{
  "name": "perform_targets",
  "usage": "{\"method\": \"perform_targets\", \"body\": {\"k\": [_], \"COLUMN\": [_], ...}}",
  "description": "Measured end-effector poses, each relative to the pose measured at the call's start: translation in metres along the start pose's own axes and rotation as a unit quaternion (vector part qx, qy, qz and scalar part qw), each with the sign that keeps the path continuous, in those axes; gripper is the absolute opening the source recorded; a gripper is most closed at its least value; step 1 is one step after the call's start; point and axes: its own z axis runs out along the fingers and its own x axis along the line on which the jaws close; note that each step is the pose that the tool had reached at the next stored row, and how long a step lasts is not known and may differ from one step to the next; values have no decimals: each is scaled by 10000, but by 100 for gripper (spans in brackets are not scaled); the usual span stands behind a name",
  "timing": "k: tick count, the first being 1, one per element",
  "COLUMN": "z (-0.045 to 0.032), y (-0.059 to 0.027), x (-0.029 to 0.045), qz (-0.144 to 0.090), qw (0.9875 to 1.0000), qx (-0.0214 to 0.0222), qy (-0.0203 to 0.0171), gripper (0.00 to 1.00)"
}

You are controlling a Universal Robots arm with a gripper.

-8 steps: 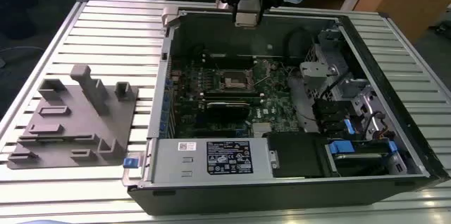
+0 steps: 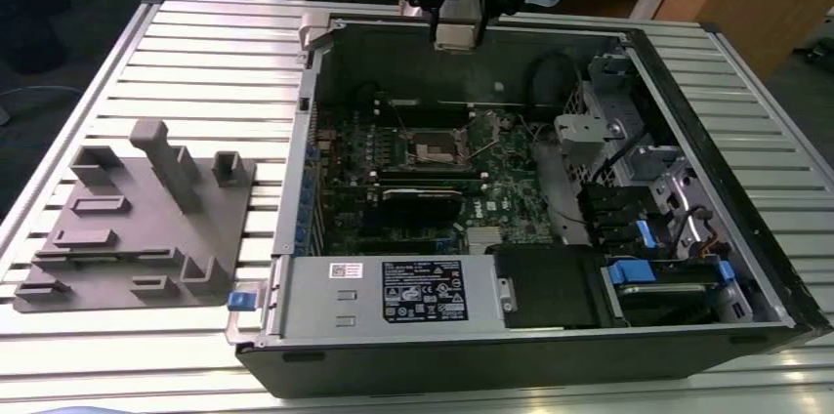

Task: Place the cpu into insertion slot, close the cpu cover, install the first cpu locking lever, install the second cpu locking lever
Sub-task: 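Place the cpu into insertion slot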

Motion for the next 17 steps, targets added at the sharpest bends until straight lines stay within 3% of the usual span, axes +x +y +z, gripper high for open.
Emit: {"method": "perform_targets", "body": {"k": [17], "z": [44], "y": [-4], "x": [-1], "qz": [0], "qw": [10000], "qx": [0], "qy": [0], "gripper": [54]}}
